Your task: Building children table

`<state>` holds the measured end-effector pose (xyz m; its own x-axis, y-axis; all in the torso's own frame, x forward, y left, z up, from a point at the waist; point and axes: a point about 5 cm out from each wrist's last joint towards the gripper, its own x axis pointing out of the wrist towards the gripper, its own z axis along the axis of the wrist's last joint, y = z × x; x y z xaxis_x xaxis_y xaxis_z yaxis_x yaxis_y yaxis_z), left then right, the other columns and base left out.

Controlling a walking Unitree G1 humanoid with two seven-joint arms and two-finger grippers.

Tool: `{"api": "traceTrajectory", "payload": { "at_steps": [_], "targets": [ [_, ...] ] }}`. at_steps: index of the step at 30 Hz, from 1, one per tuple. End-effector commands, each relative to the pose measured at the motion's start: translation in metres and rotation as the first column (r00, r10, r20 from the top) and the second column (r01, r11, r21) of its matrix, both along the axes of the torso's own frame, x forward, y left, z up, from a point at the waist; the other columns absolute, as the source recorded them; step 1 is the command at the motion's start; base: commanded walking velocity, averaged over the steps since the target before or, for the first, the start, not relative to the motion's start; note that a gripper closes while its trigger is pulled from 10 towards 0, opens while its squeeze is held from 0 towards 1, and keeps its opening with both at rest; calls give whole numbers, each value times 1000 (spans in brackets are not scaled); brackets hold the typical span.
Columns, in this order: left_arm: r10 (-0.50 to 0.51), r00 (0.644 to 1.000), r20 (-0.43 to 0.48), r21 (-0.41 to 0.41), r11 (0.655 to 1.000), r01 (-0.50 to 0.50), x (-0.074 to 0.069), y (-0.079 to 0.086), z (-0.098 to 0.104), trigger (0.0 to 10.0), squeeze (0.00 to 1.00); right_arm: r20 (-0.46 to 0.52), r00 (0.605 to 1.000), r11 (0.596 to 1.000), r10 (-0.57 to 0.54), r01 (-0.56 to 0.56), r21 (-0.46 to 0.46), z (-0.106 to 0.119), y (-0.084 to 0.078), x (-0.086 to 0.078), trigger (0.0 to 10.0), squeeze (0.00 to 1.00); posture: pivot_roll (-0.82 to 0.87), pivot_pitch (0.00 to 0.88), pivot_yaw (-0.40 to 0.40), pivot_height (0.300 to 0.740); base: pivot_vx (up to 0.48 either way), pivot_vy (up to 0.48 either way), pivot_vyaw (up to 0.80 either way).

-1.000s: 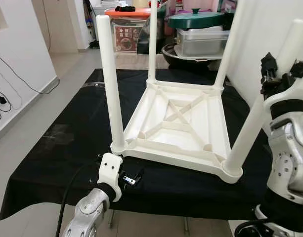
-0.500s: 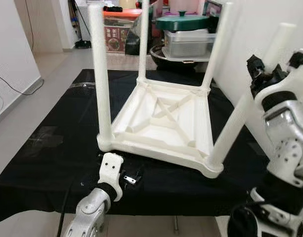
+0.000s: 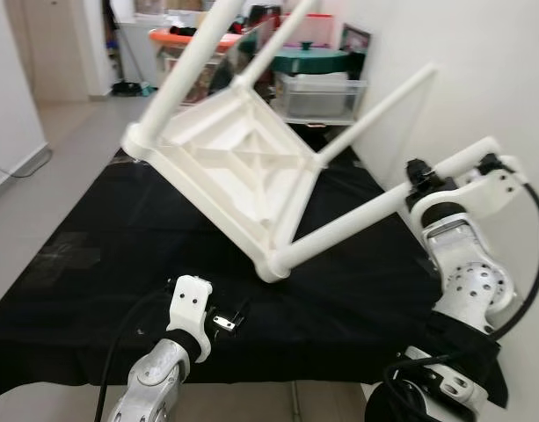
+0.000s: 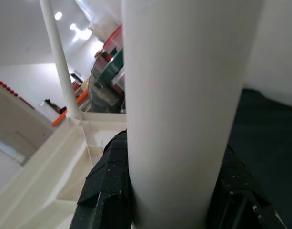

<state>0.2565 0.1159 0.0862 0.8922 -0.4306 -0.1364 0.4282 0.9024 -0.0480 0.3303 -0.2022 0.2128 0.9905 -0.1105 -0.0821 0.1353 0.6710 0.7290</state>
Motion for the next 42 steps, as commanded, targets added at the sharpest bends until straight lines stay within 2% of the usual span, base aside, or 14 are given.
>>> {"api": "traceTrajectory", "payload": {
  "at_steps": [1,4,5,9,12,15,18,31,32,35,36,38,39,42],
  "targets": [
    [-8,1000,8,21,1000,8,0,-1,1,10000,0,-410,892,979,190,-142,147,-102,45,-12,0,0,-56,0,-56,740,0,0,0],
    [-5,1000,8,22,1000,5,0,0,1,10000,0,-434,871,970,231,-173,169,-110,56,-12,0,0,-56,0,-56,740,0,0,0],
    [0,1000,10,24,1000,0,-1,2,2,10000,0,-459,838,953,294,-219,211,-118,74,-11,0,0,-38,0,-61,740,0,0,0],
    [3,1000,12,26,1000,-3,-1,2,2,10000,0,-473,813,938,340,-260,227,-121,89,-10,0,0,-35,0,-61,740,0,0,0],
    [24,999,42,16,1000,-25,2,4,9,10000,0,-526,767,930,367,-287,231,-128,102,-12,0,0,-35,0,-61,740,0,0,0],
    [30,998,51,11,999,-30,2,5,10,10000,0,-542,756,930,366,-286,229,-131,103,-12,0,0,-35,0,-61,740,0,0,0],
    [42,996,75,-23,999,-40,3,7,16,10000,0,-627,734,965,262,-180,192,-148,95,-14,0,0,-18,0,-71,740,0,0,0],
    [28,997,72,-21,999,-27,2,6,16,10000,0,-730,671,991,128,-108,75,-158,87,-13,0,0,-16,0,-71,740,0,0,0],
    [28,997,71,-18,999,-27,2,6,15,10000,0,-733,666,990,137,-121,75,-158,87,-13,3333,0,-17,0,-72,740,0,0,0],
    [30,997,68,-15,999,-29,1,7,14,10000,0,-738,660,988,142,-141,64,-158,86,-12,3725,0,-17,0,-74,740,0,0,0],
    [30,997,67,-14,999,-29,1,7,14,10000,0,-742,651,985,156,-156,70,-157,87,-12,5255,0,-18,0,-75,740,0,0,0],
    [30,997,67,-14,999,-29,1,7,14,10000,0,-742,651,985,156,-156,70,-157,87,-12,5255,0,-18,0,-75,740,0,0,0],
    [30,997,66,-12,999,-30,1,6,14,10000,0,-746,647,982,159,-179,54,-157,88,-10,10000,0,-18,0,-76,740,0,0,0],
    [32,997,68,-10,999,-31,2,5,14,10000,0,-738,659,981,148,-191,27,-154,87,-7,10000,4,-17,0,-77,740,0,0,0]
  ]
}}
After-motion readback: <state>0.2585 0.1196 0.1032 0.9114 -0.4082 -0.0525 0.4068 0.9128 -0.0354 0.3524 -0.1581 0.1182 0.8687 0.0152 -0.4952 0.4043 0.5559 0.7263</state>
